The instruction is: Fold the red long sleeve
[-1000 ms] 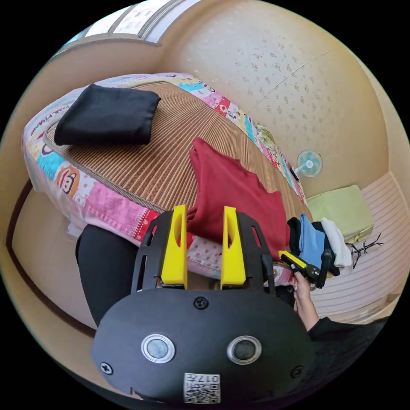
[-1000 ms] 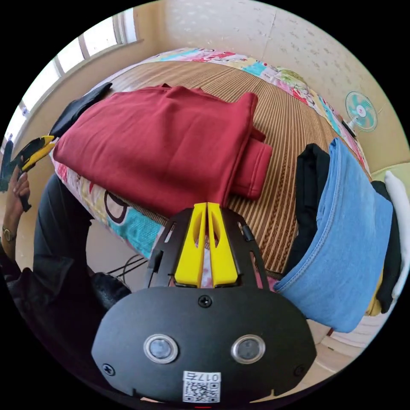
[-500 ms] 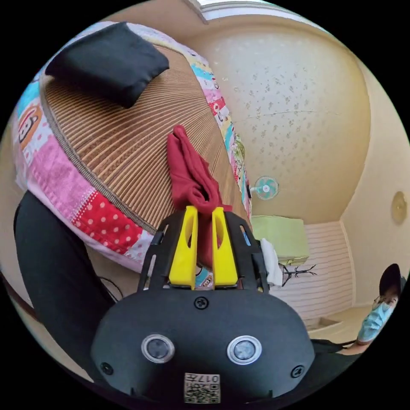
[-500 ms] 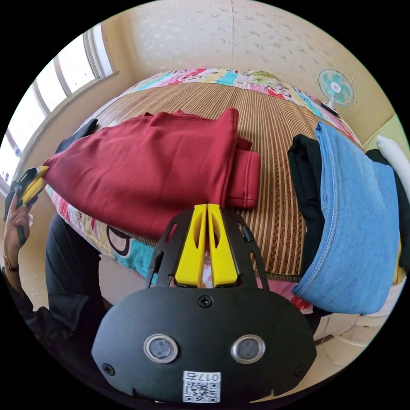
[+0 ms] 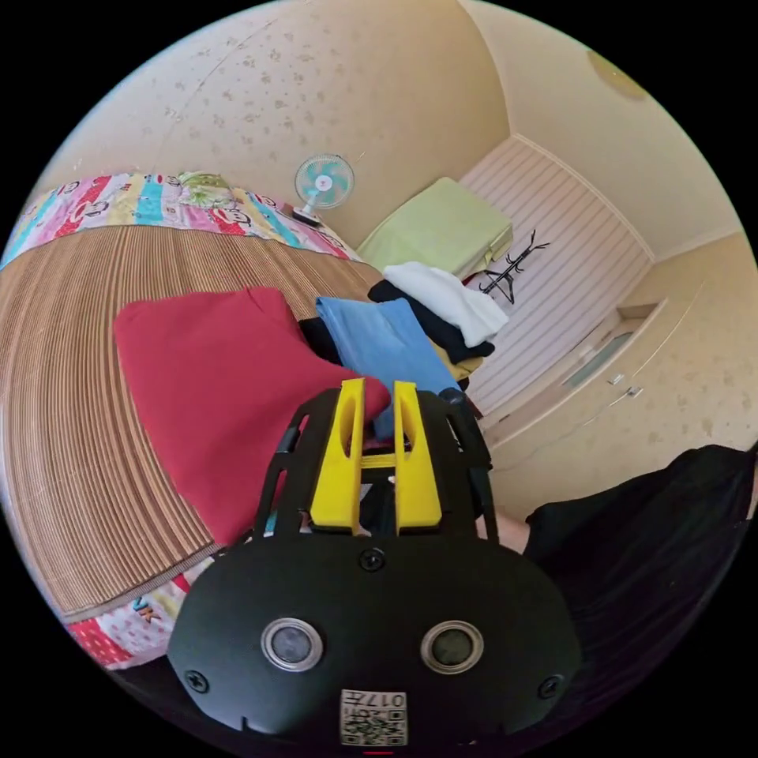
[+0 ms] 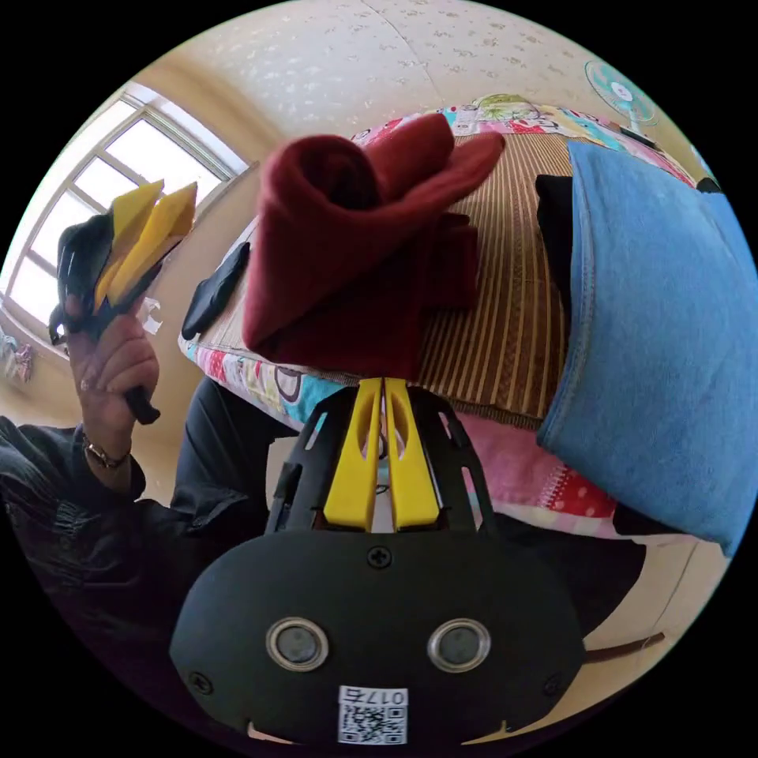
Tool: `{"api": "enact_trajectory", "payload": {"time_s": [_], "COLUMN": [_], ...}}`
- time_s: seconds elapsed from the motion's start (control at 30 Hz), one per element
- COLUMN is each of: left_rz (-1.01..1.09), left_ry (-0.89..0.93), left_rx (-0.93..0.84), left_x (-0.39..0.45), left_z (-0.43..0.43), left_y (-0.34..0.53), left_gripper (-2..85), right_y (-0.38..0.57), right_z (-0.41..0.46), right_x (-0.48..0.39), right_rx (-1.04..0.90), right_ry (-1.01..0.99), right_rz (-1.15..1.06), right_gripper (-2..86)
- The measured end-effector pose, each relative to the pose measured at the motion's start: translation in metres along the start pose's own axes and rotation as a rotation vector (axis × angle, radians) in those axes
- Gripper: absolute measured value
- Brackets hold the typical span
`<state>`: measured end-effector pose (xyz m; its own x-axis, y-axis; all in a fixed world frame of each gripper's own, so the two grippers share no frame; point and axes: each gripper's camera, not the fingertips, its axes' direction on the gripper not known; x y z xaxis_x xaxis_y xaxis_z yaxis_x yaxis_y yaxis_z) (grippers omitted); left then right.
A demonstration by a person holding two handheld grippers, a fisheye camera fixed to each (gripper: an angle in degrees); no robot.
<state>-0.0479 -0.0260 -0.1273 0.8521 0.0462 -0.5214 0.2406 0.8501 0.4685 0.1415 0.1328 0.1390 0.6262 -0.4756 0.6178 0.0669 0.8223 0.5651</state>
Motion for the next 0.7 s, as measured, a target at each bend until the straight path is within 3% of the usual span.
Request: {"api": "enact_trajectory", "payload": {"time_s": [0.1, 0.17, 0.27, 0.33, 0.37, 0.4, 0.47, 0.5, 0.57, 0.7], "left_rz": [-0.231, -0.372, -0.509, -0.542, -0.563, -0.589, -0.568, -0.544, -0.493, -0.445], "left_ry": [-0.202, -0.207, -0.038, 0.218, 0.250, 0.292, 0.441, 0.524, 0.502, 0.162], "left_rx": [0.030, -0.022, -0.216, -0.346, -0.369, -0.367, -0.296, -0.249, -0.255, -0.170], "left_x": [-0.061, -0.102, -0.147, -0.157, -0.158, -0.159, -0.153, -0.146, -0.137, -0.138], "left_z": [-0.025, -0.022, 0.018, 0.062, 0.070, 0.079, 0.083, 0.082, 0.078, 0.027], "left_y": [0.021, 0.033, 0.053, 0.069, 0.074, 0.084, 0.095, 0.101, 0.105, 0.105], "left_gripper": [13.7, 16.0, 17.9, 16.0, 15.1, 13.3, 1.2, 0.3, -0.3, 0.6], "right_y": [0.027, 0.038, 0.037, 0.030, 0.025, 0.022, 0.014, 0.011, 0.002, -0.012], "right_z": [-0.031, -0.051, -0.062, -0.059, -0.055, -0.054, -0.050, -0.049, -0.050, -0.063], "right_x": [0.028, 0.053, 0.086, 0.104, 0.115, 0.118, 0.128, 0.128, 0.128, 0.124], "right_rx": [0.004, 0.064, 0.155, 0.158, 0.155, 0.158, 0.175, 0.178, 0.200, 0.210], "right_ry": [-0.217, -0.433, -0.701, -0.811, -0.880, -0.916, -1.032, -1.052, -1.091, -1.081], "right_rz": [0.071, 0.160, 0.286, 0.371, 0.432, 0.455, 0.537, 0.551, 0.594, 0.612], "right_gripper": [4.9, 10.0, 14.0, 15.9, 17.6, 18.4, 21.3, 21.8, 23.1, 23.4]}}
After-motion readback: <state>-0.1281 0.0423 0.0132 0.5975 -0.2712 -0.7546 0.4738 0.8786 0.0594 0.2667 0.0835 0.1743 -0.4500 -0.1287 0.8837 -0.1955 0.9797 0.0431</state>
